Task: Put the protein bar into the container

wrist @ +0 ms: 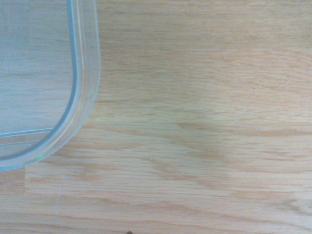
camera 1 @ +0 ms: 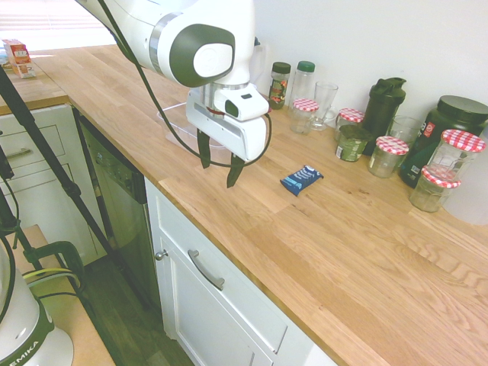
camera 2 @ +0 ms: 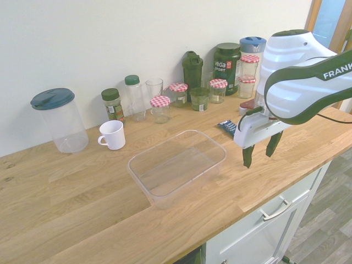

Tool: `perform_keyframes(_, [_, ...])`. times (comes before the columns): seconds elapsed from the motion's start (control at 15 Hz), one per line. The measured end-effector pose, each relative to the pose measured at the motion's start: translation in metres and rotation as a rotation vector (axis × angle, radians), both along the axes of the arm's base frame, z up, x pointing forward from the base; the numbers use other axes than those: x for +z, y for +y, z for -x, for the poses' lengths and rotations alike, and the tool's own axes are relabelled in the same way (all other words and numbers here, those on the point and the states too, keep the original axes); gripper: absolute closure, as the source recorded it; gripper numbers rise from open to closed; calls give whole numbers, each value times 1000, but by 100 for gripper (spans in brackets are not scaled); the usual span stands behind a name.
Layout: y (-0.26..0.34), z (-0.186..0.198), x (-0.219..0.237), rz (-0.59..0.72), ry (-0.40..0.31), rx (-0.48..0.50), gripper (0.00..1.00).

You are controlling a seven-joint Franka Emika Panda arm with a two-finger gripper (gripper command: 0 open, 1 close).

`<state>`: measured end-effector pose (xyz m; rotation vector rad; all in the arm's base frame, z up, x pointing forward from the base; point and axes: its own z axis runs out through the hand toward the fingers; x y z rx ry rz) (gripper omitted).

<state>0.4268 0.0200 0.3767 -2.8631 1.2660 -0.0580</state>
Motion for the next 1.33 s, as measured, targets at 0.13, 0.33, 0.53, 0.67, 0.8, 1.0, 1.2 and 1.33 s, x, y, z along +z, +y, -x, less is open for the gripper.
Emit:
perform_keyframes(0.13, [0,0,-1,0,2,0,0])
perform_keyframes(0.33, [-5,-1,-1,-1,2,-9,0])
perform_keyframes(0.53, [-40,-13,16,3,-22,-44,0])
perform_keyframes(0.67, [-72,-28,30,5,-31,-59,0])
perform_keyframes(0.8, [-97,-49,36,11,-39,-55,0])
perform_keyframes(1.0, [-113,-85,30,26,-34,-31,0])
perform_keyframes(1.2, [-115,-122,27,35,-46,-7,0])
perform_keyframes(1.33, [-109,-142,23,37,-49,10,0])
